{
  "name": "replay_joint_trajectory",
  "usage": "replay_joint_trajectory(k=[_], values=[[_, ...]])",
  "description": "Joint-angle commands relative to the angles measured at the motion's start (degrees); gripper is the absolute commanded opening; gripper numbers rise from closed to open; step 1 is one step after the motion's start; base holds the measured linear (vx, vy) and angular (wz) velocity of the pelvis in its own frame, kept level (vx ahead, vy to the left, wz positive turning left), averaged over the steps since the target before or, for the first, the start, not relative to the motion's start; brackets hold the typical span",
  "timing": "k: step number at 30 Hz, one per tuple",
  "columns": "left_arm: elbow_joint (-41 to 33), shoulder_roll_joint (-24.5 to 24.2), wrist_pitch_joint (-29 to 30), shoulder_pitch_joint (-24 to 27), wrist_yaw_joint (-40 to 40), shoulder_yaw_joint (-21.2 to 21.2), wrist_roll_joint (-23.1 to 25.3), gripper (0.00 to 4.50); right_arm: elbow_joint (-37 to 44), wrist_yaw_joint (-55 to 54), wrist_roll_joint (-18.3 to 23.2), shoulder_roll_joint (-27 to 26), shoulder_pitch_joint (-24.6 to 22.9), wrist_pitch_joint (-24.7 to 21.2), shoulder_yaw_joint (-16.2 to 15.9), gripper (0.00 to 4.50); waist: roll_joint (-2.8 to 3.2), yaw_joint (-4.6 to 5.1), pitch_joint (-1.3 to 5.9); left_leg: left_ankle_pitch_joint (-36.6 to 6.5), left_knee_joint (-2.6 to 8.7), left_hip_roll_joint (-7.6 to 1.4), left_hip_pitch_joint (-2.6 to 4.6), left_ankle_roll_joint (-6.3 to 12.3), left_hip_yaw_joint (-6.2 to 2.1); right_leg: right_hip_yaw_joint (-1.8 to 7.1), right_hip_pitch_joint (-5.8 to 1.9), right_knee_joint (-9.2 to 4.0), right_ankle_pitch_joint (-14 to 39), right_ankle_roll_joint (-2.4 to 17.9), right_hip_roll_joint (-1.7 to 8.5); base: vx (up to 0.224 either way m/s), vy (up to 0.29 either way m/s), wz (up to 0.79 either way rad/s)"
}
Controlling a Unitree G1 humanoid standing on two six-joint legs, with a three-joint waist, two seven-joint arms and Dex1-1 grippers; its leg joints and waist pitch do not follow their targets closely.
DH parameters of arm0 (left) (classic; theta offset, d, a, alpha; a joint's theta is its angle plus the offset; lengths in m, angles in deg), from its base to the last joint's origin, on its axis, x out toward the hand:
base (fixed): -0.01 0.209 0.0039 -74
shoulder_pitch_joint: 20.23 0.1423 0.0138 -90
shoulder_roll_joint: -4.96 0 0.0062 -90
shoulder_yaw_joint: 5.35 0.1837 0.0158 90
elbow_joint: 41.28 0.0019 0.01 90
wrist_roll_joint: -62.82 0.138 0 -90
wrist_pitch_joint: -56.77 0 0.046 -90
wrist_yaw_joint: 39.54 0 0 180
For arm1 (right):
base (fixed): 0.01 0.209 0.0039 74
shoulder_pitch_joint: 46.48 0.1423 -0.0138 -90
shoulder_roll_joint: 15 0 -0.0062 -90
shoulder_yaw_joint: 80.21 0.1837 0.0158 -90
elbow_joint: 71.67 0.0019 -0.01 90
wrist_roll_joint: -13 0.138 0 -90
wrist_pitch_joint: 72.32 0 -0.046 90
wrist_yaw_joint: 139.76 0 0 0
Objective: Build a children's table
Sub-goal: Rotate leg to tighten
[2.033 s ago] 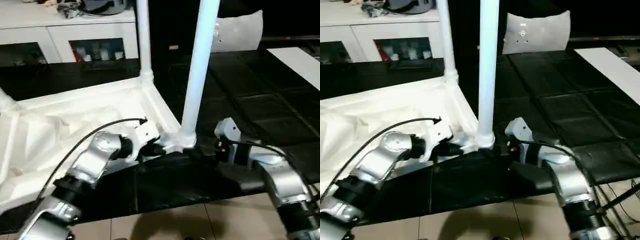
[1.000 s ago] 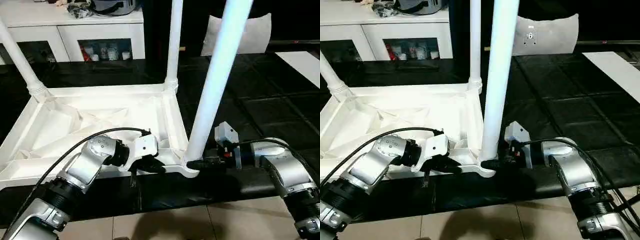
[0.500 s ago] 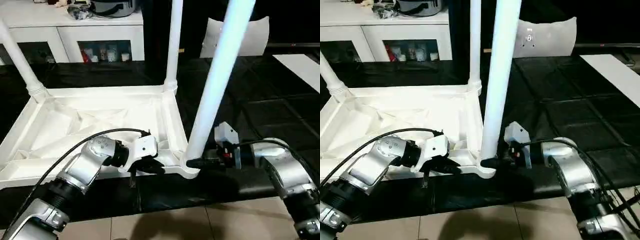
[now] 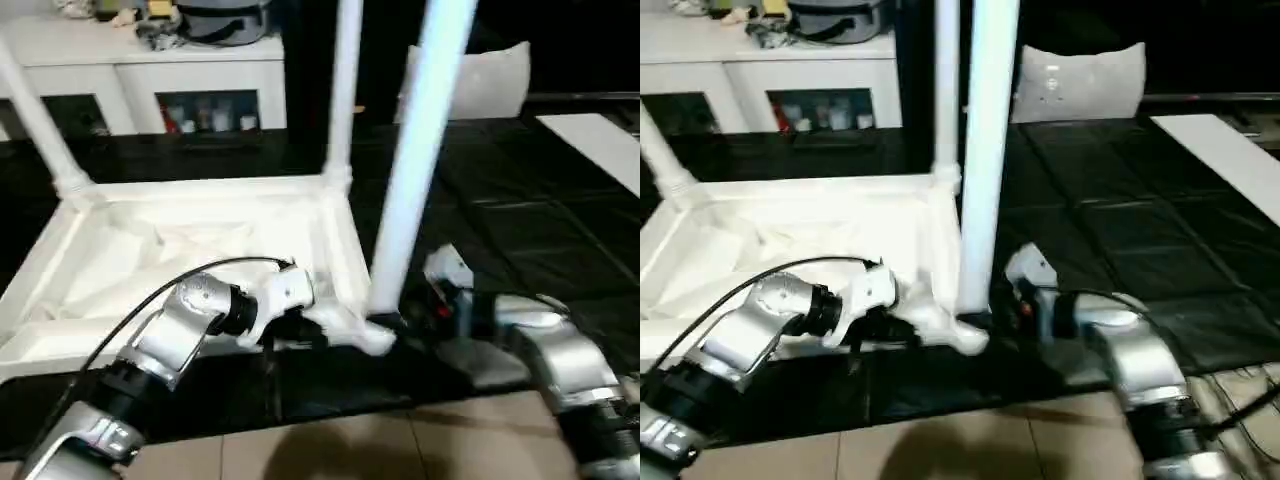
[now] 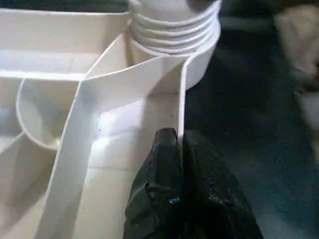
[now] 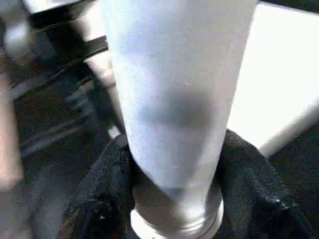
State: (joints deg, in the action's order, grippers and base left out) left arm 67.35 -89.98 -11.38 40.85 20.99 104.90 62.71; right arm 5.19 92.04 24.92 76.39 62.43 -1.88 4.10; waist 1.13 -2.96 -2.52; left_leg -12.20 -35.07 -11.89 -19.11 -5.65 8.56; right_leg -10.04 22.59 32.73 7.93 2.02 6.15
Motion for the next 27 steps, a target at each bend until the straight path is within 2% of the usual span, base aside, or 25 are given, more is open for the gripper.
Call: replay_joint_trajectory(k=[1, 2, 3, 4, 5, 6, 7, 8, 9, 10, 11, 12, 13, 14, 15, 17, 18, 20, 21, 22, 23, 24, 25, 26, 27], values=[[-2.0, 3.7, 0.7, -3.3, -4.6, -1.9, -1.9, 0.0, -0.7, -3.5, 0.9, -3.2, 0.3, -3.8, -2.7, 2.04, 0.21, 0.65, 3.17, -18.3, 3.49, 0.03, 0.35, 1.14, 0.07, 0.91, -2.45, -7.31, 36.1, -1.4, 2.23, 0.0, 0.0, 0.0], [-0.7, 5.8, 1.9, -4.5, -8.1, -3.0, -1.6, 0.0, -1.8, -9.0, -0.6, -6.4, 1.5, -5.0, -2.2, 2.03, 0.85, 1.77, 3.22, -20.8, 3.95, -0.65, -0.36, 1.32, -0.74, -0.05, -3.61, -7.48, 35.1, -3.0, 2.25, 0.0, 0.0, 0.0], [-0.7, 5.8, 1.9, -4.5, -8.1, -3.0, -1.6, 0.0, -1.8, -9.0, -0.6, -6.4, 1.5, -5.0, -2.2, 2.03, 0.87, 2.98, 2.84, -23.8, 4.18, -1.19, -0.39, 1.54, -1.12, -0.83, -3.75, -8.03, 34.7, -3.6, 2.04, 0.0, 0.0, 0.0], [0.5, 7.5, 2.8, -5.5, -11.0, -4.0, -1.4, 0.0, -2.7, -12.8, -1.5, -8.5, 2.4, -5.6, -1.7, 2.03, 1.27, 3.25, 3.02, -25.4, 4.39, -1.67, -0.05, 1.47, -1.44, -0.95, -4.14, -7.81, 33.7, -3.2, 2.28, 0.0, 0.0, 0.0], [2.0, 9.5, 3.5, -6.9, -14.7, -5.3, -1.2, 0.0, -4.0, -17.7, -2.6, -11.2, 3.6, -6.0, -1.0, 2.03, 1.47, 4.34, 2.95, -27.8, 5.14, -2.51, -1.0, 1.21, -2.04, -0.61, -5.03, -6.47, 31.2, -2.7, 2.46, 0.0, 0.0, 0.0], [2.8, 10.9, 4.1, -7.7, -17.1, -6.1, -1.0, 0.0, -4.7, -21.0, -3.2, -13.0, 4.3, -6.4, -0.4, 2.03, 1.58, 4.56, 2.71, -29.9, 5.85, -3.1, -1.25, 1.05, -2.36, -0.59, -5.29, -6.01, 31.1, -2.8, 2.22, 0.0, 0.0, 0.0], [3.9, 12.2, 4.2, -8.7, -20.1, -7.0, -0.7, 0.0, -5.5, -23.5, -3.9, -14.3, 5.0, -6.3, -0.2, 2.03, 1.69, 4.61, 2.7, -31.6, 6.21, -3.54, -1.2, 0.83, -2.54, -0.07, -5.46, -5.24, 30.2, -2.6, 2.25, 0.0, 0.0, 0.0], [4.6, 12.9, 4.3, -9.4, -21.9, -7.5, -0.5, 0.0, -5.9, -25.0, -4.3, -15.1, 5.4, -6.2, -0.1, 2.03, 0.84, 5.04, 2.75, -31.6, 5.65, -2.52, -0.26, 0.43, -2.09, 0.87, -4.53, -5.73, 31.3, -1.7, 2.94, 0.0, 0.0, 0.0], [5.3, 13.6, 3.5, -10.0, -23.4, -7.9, -0.2, 0.0, -6.4, -26.1, -3.8, -16.0, 5.7, -6.4, 0.6, 2.03, 0.01, 5.35, 2.62, -26.7, 3.15, 0.16, 0.99, 0.41, -0.79, -0.71, -2.68, -8.71, 38.6, -2.7, 3.56, 0.0, 0.0, 0.0], [5.4, 13.7, 3.5, -10.2, -23.5, -7.8, -0.1, 0.0, -6.5, -26.3, -3.7, -16.3, 5.7, -6.3, 0.7, 2.03, 0.02, 5.55, 2.65, -24.0, 2.43, 0.89, 0.9, 0.76, -0.47, -1.46, -2.66, -9.2, 40.1, -3.3, 3.72, 0.0, 0.0, 0.0], [5.7, 13.9, 3.3, -10.5, -23.8, -7.8, 0.1, 0.0, -6.6, -26.8, -3.5, -16.9, 5.7, -6.1, 1.1, 2.03, 0.16, 5.85, 3.04, -20.4, 2.44, 1.01, -0.47, 1.79, -0.49, -1.7, -3.57, -9.0, 39.2, -4.4, 3.75, 0.0, 0.0, 0.0], [5.7, 13.9, 3.3, -10.5, -23.8, -7.8, 0.1, 0.0, -6.6, -26.8, -3.5, -16.9, 5.7, -6.1, 1.1, 2.03, 0.16, 5.85, 3.04, -20.4, 2.44, 1.01, -0.47, 1.79, -0.49, -1.7, -3.57, -9.0, 39.2, -4.4, 3.75, 0.0, 0.0, 0.0], [5.8, 14.1, 3.3, -10.8, -24.0, -7.7, 0.4, 0.0, -6.6, -27.6, -3.3, -17.5, 5.7, -6.1, 1.6, 2.58, 0.79, 5.49, 3.57, -18.3, 3.06, 0.3, -0.95, 2.21, -1.01, -0.99, -3.95, -8.25, 34.8, -3.4, 3.8, 0.051, -0.009, 0.07], [5.7, 13.9, 3.1, -10.9, -23.7, -7.3, 0.7, 0.0, -6.1, -27.5, -3.2, -17.7, 5.3, -5.9, 1.6, 2.58, 0.68, 5.35, 3.73, -15.6, 3.87, -0.6, -1.74, 2.66, -1.55, 0.11, -4.05, -6.73, 26.6, 0.1, 3.58, 0.065, -0.01, 0.08], [5.7, 13.9, 3.1, -10.9, -23.7, -7.3, 0.7, 0.0, -6.1, -27.5, -3.2, -17.7, 5.3, -5.9, 1.6, 2.74, 0.64, 5.33, 3.67, -15.2, 4.1, -0.76, -2.18, 2.94, -1.67, 0.25, -4.23, -6.25, 25.1, 0.9, 3.41, 0.0, 0.0, 0.0], [5.2, 12.8, 2.5, -10.2, -22.0, -6.3, 1.2, 0.0, -5.0, -27.1, -3.8, -17.0, 4.4, -5.0, 1.6, 2.81, 0.69, 5.13, 3.8, -13.2, 4.05, -0.68, -2.09, 3.37, -1.44, 0.88, -4.08, -5.72, 22.4, 2.9, 3.43, 0.028, -0.007, 0.03], [4.6, 11.7, 1.5, -9.4, -20.4, -5.6, 1.4, 0.0, -4.4, -25.9, -3.9, -16.0, 3.8, -3.7, 1.6, 3.07, 0.44, 4.71, 4.14, -9.0, 4.0, -0.59, -2.45, 4.37, -1.32, 1.5, -4.38, -4.93, 18.4, 4.5, 3.41, 0.057, -0.015, 0.06], [3.6, 10.2, 0.9, -8.1, -18.1, -4.9, 1.3, 0.0, -3.1, -24.1, -4.0, -14.4, 2.7, -1.5, 2.0, 3.21, 0.69, 4.49, 4.34, -6.0, 3.86, -0.68, -2.67, 5.3, -1.33, 1.87, -4.48, -4.16, 14.7, 5.8, 3.39, 0.027, -0.008, 0.02], [3.4, 10.0, 1.2, -7.9, -17.9, -4.9, 1.1, 0.0, -2.8, -23.7, -4.0, -14.1, 2.5, -1.3, 2.1, 3.29, 0.75, 4.17, 5.01, 0.8, 3.34, -0.83, -3.0, 7.15, -1.45, 2.25, -4.67, -2.63, 6.0, 8.2, 3.34, 0.0, 0.0, 0.0], [3.0, 9.1, 0.3, -7.2, -16.5, -4.5, 1.0, 0.0, -2.1, -22.2, -3.6, -12.7, 2.1, -0.6, 2.3, 3.39, 0.59, 4.12, 5.03, 2.8, 3.1, -0.7, -3.18, 7.98, -1.38, 2.35, -4.56, -2.3, 3.4, 8.9, 3.21, 0.0, 0.0, 0.0], [2.6, 8.3, -0.1, -6.5, -15.4, -4.2, 0.8, 0.0, -1.6, -20.7, -3.3, -11.5, 1.8, 0.1, 2.4, 3.51, 0.52, 3.57, 4.92, 4.5, 2.97, -0.76, -3.06, 9.35, -1.36, 2.44, -4.4, -1.86, 1.3, 10.0, 3.1, 0.0, 0.0, 0.0], [2.6, 8.3, -0.1, -6.5, -15.4, -4.2, 0.8, 0.0, -1.6, -20.7, -3.3, -11.5, 1.8, 0.1, 2.4, 3.6, 0.48, 3.49, 4.78, 4.7, 2.93, -0.72, -3.15, 10.05, -1.16, 2.54, -4.34, -1.84, 1.2, 10.4, 3.13, 0.0, 0.0, 0.0], [2.6, 8.3, -0.1, -6.5, -15.4, -4.2, 0.8, 0.0, -1.6, -20.7, -3.3, -11.5, 1.8, 0.1, 2.4, 3.67, 0.46, 3.0, 4.81, 4.7, 2.84, -0.72, -2.96, 10.49, -0.92, 2.63, -4.2, -1.84, 1.8, 10.7, 3.18, 0.0, 0.0, 0.0], [2.3, 7.8, -0.4, -6.1, -14.8, -3.9, 0.8, 0.0, -1.3, -19.8, -3.1, -10.9, 1.5, 0.6, 2.5, 3.74, 0.44, 2.72, 4.76, 4.5, 2.8, -0.65, -3.03, 10.46, -0.82, 2.67, -4.17, -1.88, 2.5, 10.7, 3.23, 0.0, 0.0, 0.0], [1.9, 6.0, -1.8, -4.8, -12.4, -3.2, 0.7, 0.0, -0.5, -15.9, -2.6, -8.0, 1.0, 1.7, 2.5, 3.74, 0.36, 2.13, 4.28, 1.6, 3.07, -0.74, -2.84, 9.38, -0.56, 2.6, -3.93, -2.49, 7.8, 9.6, 3.14, 0.0, 0.0, 0.0]])
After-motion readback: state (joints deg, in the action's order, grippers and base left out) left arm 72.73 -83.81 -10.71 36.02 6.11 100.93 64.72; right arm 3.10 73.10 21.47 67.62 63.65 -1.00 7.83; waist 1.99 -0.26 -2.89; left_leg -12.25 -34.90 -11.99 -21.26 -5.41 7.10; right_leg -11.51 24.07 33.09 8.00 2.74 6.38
